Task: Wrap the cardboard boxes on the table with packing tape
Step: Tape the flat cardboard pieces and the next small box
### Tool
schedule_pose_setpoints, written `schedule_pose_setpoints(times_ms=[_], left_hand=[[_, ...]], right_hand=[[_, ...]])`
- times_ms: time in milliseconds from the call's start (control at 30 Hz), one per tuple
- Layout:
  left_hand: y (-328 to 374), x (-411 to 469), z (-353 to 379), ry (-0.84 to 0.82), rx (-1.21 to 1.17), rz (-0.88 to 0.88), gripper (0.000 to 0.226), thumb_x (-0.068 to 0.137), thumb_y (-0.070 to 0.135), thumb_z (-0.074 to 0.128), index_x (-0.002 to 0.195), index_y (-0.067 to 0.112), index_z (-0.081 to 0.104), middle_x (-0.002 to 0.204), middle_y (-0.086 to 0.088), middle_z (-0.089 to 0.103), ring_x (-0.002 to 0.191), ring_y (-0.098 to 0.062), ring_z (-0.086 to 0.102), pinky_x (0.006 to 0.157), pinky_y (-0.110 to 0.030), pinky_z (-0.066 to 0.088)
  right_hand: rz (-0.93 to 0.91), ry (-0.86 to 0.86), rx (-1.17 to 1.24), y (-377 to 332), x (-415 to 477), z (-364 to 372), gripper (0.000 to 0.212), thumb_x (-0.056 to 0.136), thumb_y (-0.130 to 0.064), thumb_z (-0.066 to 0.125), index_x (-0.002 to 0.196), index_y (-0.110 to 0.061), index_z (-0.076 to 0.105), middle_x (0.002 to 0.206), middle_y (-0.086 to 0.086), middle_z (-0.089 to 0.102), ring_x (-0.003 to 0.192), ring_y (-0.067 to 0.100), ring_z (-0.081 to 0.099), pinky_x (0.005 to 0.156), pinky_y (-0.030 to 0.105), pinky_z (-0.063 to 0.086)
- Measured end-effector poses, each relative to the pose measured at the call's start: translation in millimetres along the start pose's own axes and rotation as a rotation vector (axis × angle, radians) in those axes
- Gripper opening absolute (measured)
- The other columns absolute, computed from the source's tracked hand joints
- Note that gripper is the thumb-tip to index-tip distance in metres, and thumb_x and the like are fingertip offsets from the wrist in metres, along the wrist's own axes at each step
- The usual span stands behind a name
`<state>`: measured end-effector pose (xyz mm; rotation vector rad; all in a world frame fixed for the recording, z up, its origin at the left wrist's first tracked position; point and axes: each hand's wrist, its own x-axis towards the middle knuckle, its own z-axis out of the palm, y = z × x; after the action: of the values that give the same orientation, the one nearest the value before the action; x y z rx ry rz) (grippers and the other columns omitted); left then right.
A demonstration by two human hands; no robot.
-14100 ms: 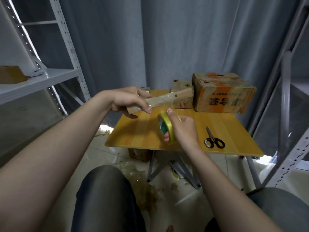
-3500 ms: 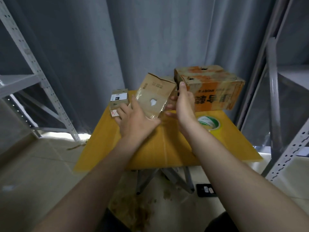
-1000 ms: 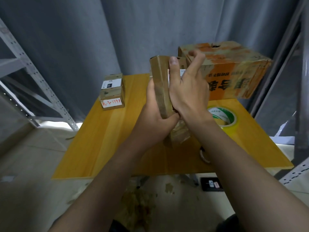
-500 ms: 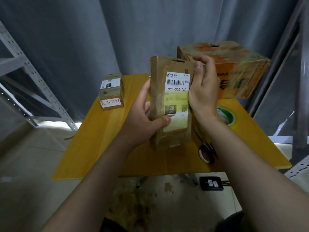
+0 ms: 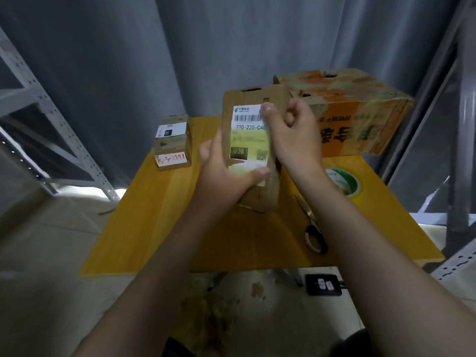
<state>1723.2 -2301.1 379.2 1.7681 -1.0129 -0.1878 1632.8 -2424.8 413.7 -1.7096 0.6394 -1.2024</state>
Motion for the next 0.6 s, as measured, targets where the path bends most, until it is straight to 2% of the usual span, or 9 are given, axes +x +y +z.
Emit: schedule_pose_setpoints(times_ms=[33, 100, 200, 267, 367, 433, 500, 533, 600], left_hand=[[1, -1, 4, -0.048, 0.024, -0.015, 0.139, 0.066, 0.047, 0.095, 0.167, 0.022, 0.003, 0.155, 0.008, 0.022, 0.126, -0.001, 0.037, 0.099, -0.009, 0.037], [1, -2, 10, -0.084, 0.042, -0.01, 0.152, 0.061, 0.047, 0.098, 0.165, 0.023, -0.011, 0.155, 0.009, 0.014, 0.134, -0.006, 0.027, 0.108, -0.019, 0.03], [-2, -3, 14, -0.045, 0.053, 0.006, 0.155, 0.057, 0.054, 0.096, 0.165, 0.023, -0.011, 0.15, 0.011, 0.017, 0.14, -0.011, 0.033, 0.109, -0.022, 0.033], [0, -7, 18, -0.049, 0.05, 0.003, 0.159, 0.047, 0.067, 0.085, 0.165, 0.022, -0.012, 0.149, 0.011, 0.017, 0.142, -0.014, 0.035, 0.112, -0.023, 0.036], [5, -11, 27, -0.07, -0.026, -0.017, 0.16, 0.043, 0.072, 0.078, 0.164, 0.023, -0.014, 0.137, 0.021, 0.017, 0.139, -0.014, 0.04, 0.114, -0.03, 0.045], [4, -11, 28, -0.083, -0.069, -0.035, 0.159, 0.044, 0.071, 0.08, 0.165, 0.024, -0.012, 0.131, 0.024, 0.019, 0.133, -0.008, 0.045, 0.107, -0.022, 0.048], [5, -11, 26, -0.107, -0.096, -0.041, 0.156, 0.045, 0.068, 0.081, 0.166, 0.022, -0.007, 0.133, 0.021, 0.024, 0.125, 0.002, 0.048, 0.094, -0.007, 0.047], [5, -10, 25, -0.127, -0.106, -0.045, 0.155, 0.045, 0.067, 0.081, 0.166, 0.021, -0.005, 0.136, 0.018, 0.027, 0.125, 0.002, 0.048, 0.091, -0.005, 0.047], [7, -11, 22, -0.173, -0.127, -0.052, 0.154, 0.045, 0.066, 0.081, 0.166, 0.02, -0.002, 0.146, 0.014, 0.03, 0.133, -0.005, 0.047, 0.096, -0.01, 0.047]], right_hand=[[-0.021, -0.009, -0.054, -4, -2, 2, 0.02, 0.099, -0.045, 0.066, 0.102, -0.027, 0.058, 0.077, -0.032, 0.069, 0.068, -0.008, 0.068, 0.052, 0.01, 0.046], [-0.069, -0.031, -0.14, -13, -6, 5, 0.021, 0.098, -0.055, 0.061, 0.098, -0.035, 0.054, 0.08, -0.037, 0.066, 0.07, -0.009, 0.066, 0.053, 0.011, 0.045], [-0.05, -0.019, -0.174, -19, -7, 8, 0.042, 0.097, -0.071, 0.041, 0.089, -0.032, 0.053, 0.075, -0.024, 0.065, 0.069, -0.004, 0.061, 0.06, 0.024, 0.044], [-0.049, 0.033, -0.218, -19, -10, 10, 0.048, 0.098, -0.071, 0.031, 0.091, -0.028, 0.052, 0.072, -0.013, 0.061, 0.068, 0.002, 0.059, 0.063, 0.034, 0.043], [-0.123, 0.148, -0.395, -20, -12, 7, 0.049, 0.1, -0.069, 0.024, 0.089, -0.028, 0.05, 0.072, -0.011, 0.058, 0.069, 0.01, 0.057, 0.06, 0.036, 0.035], [-0.157, 0.165, -0.409, -22, -11, 5, 0.047, 0.102, -0.065, 0.024, 0.082, -0.03, 0.048, 0.069, -0.01, 0.056, 0.066, 0.009, 0.055, 0.062, 0.036, 0.033], [-0.195, 0.16, -0.331, -22, -8, 5, 0.044, 0.103, -0.058, 0.025, 0.076, -0.03, 0.045, 0.064, -0.01, 0.054, 0.063, 0.006, 0.054, 0.057, 0.028, 0.033], [-0.21, 0.158, -0.286, -22, -7, 5, 0.044, 0.104, -0.054, 0.027, 0.074, -0.029, 0.045, 0.063, -0.009, 0.053, 0.062, 0.007, 0.054, 0.056, 0.027, 0.034], [-0.233, 0.16, -0.214, -21, -6, 3, 0.047, 0.107, -0.045, 0.031, 0.074, -0.018, 0.05, 0.063, -0.008, 0.051, 0.06, 0.01, 0.05, 0.059, 0.037, 0.041]])
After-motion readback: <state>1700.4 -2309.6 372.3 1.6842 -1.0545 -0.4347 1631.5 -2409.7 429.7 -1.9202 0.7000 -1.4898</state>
